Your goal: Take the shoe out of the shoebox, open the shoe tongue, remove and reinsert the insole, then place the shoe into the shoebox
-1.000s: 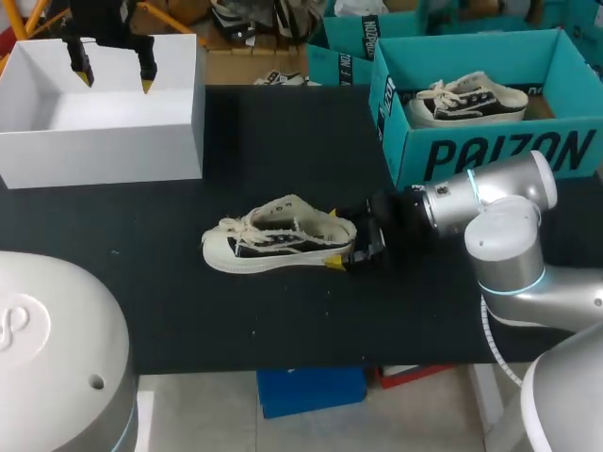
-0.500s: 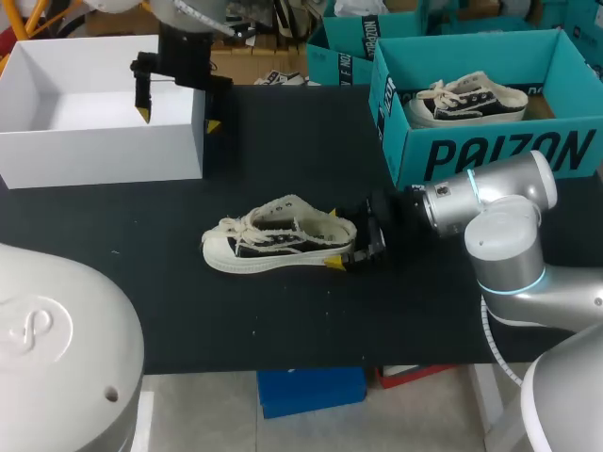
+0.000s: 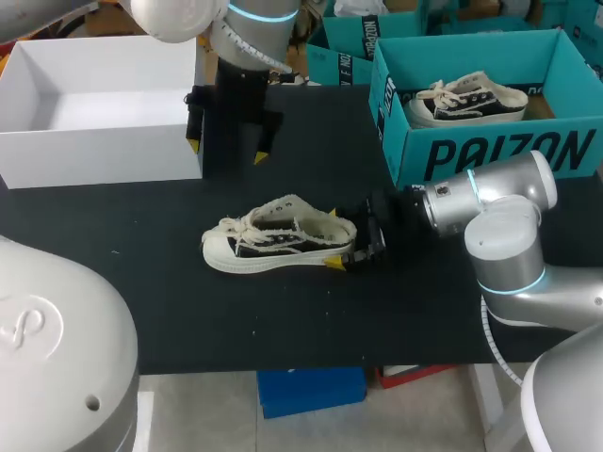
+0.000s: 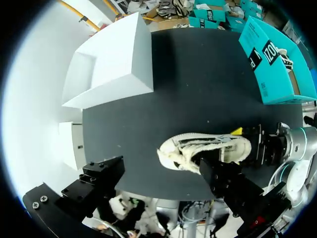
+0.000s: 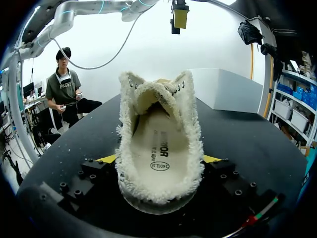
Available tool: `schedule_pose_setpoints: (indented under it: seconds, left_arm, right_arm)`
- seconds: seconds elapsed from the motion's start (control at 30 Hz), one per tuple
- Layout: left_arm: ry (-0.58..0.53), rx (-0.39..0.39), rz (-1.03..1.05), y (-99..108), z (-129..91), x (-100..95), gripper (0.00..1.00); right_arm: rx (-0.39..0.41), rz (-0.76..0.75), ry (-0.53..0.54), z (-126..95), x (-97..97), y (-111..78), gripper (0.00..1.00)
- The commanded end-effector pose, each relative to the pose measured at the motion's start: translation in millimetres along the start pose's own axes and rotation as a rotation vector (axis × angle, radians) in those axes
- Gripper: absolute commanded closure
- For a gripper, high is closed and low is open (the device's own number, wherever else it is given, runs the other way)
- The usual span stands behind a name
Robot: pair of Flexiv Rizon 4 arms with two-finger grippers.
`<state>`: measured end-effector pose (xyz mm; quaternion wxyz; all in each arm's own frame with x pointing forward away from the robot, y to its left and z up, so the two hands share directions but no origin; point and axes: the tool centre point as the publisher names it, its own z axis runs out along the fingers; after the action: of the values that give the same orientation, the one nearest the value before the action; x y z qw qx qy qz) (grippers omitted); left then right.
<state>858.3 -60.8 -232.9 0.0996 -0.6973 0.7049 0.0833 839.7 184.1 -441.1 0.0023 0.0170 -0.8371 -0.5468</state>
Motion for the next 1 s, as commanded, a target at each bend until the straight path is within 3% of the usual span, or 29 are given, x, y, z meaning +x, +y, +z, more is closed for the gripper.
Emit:
schedule_pose_setpoints:
  seconds: [0.03,0.43,0.57,0.73,1.0]
  left_arm:
    - [-0.005,-0.002,0.0,-1,-1,1.5,0.0]
    - [0.004,0.007,0.0,-2,-1,-0.7,0.0]
    - [0.044,0.011,0.032,-1,6,15.6,0.0]
    - [0.002,0.029,0.057,5,13,43.7,0.0]
    - [-0.007,-0.012,0.12,11,29,81.2,0.0]
  right_arm:
    - [0.0,0.0,-0.002,3,-1.4,-0.9,1.0]
    - [0.0,0.0,-0.002,3,-1.4,-0.9,1.0]
    - [0.0,0.0,-0.002,3,-1.4,-0.9,1.0]
    - [0.0,0.0,-0.002,3,-1.4,-0.9,1.0]
    - [0.0,0.0,-0.002,3,-1.4,-0.9,1.0]
